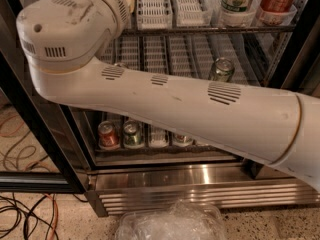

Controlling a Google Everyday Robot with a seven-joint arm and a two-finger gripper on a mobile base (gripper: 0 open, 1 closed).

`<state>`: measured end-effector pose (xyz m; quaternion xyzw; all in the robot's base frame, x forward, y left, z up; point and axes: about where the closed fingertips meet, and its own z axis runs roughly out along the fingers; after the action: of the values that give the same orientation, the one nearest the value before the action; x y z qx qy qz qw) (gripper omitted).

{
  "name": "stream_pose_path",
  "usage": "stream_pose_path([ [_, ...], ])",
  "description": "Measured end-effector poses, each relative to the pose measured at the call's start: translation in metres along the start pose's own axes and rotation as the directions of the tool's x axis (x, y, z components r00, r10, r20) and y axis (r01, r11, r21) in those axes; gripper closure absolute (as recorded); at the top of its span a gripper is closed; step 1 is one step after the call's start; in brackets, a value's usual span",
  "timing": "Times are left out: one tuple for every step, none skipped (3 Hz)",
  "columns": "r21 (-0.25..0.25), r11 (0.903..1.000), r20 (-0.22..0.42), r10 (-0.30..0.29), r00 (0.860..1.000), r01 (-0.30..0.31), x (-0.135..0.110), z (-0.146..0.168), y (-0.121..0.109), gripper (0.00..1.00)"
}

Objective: Pick blue plastic bottle from top shelf of fridge

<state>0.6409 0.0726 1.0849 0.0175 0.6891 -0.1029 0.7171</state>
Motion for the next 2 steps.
stream_pose_path([
  [0.000,1.0000,0.000,0.000,1.000,0.000,0.000,0.000,0.000,0.96],
  [-0.011,0.9994,0.025,-0.033,0.999,0.034,-0.011,-0.003,0.000,1.00],
])
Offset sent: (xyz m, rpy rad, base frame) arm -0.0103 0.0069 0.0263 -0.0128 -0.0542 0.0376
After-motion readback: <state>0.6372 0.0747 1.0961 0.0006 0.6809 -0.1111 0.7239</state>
